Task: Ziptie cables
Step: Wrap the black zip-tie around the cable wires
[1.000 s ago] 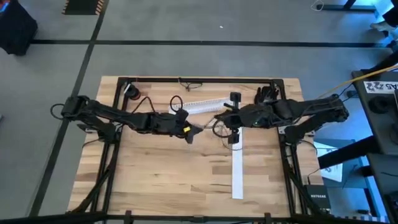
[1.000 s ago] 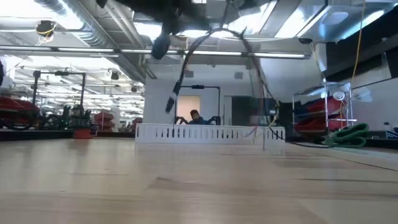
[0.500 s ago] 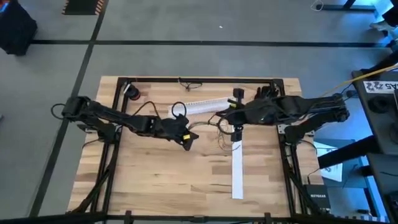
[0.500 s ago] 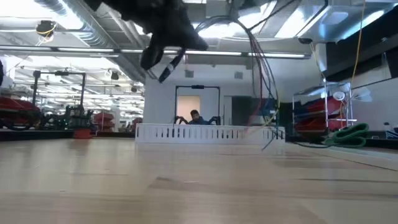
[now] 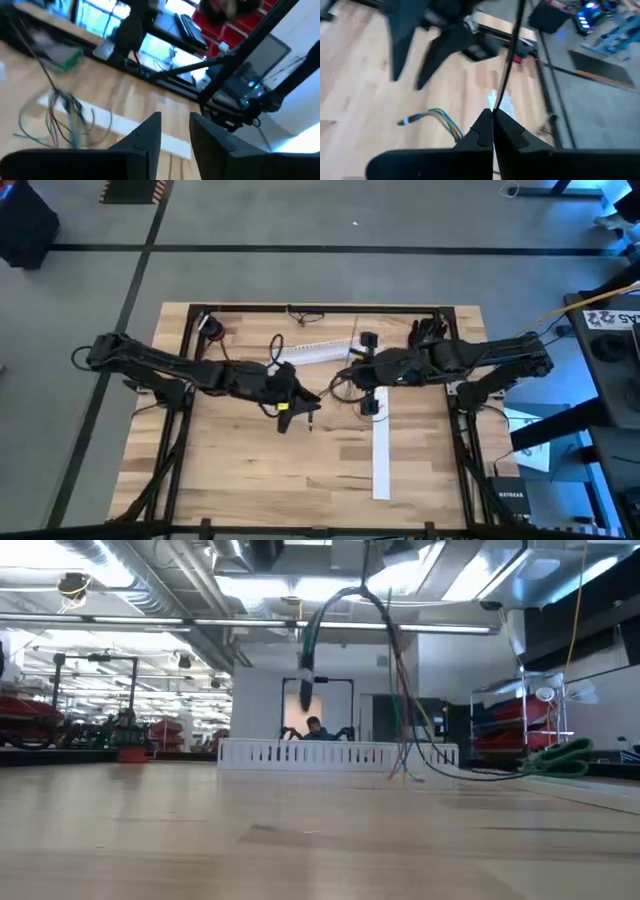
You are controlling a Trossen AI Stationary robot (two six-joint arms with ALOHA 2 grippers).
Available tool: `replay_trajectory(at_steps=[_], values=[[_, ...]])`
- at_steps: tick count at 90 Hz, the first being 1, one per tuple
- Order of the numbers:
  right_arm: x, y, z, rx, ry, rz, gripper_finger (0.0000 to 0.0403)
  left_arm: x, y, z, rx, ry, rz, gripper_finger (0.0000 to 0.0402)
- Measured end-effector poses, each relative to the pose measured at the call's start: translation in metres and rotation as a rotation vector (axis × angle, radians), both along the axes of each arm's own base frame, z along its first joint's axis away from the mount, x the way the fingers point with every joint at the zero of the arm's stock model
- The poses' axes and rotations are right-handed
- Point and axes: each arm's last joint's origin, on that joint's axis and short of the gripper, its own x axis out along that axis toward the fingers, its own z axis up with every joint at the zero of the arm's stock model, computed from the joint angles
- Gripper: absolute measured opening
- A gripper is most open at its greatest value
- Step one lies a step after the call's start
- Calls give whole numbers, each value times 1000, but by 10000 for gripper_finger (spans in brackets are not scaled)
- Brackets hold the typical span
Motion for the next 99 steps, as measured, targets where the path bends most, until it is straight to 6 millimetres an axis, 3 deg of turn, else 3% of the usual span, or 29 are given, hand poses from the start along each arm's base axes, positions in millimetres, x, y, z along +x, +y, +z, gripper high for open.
replay_trajectory(at_steps=[19,29,61,75,85,99], values=[[32,8,-48,42,110,-16,0,-30,-2,5,9,149,27,81],[49,6,-60,139,81,-88,0,-46,-6,2,30,251,34,73],[69,-22,-55,317,-95,-225,0,-91,-17,23,48,229,61,56],[77,-25,-64,347,-91,-268,2,-97,-20,24,47,228,41,58],[89,-27,-76,409,-94,-277,27,-94,-19,22,49,241,50,58],[92,-32,-75,539,-81,-279,105,-89,-17,17,69,275,44,59]])
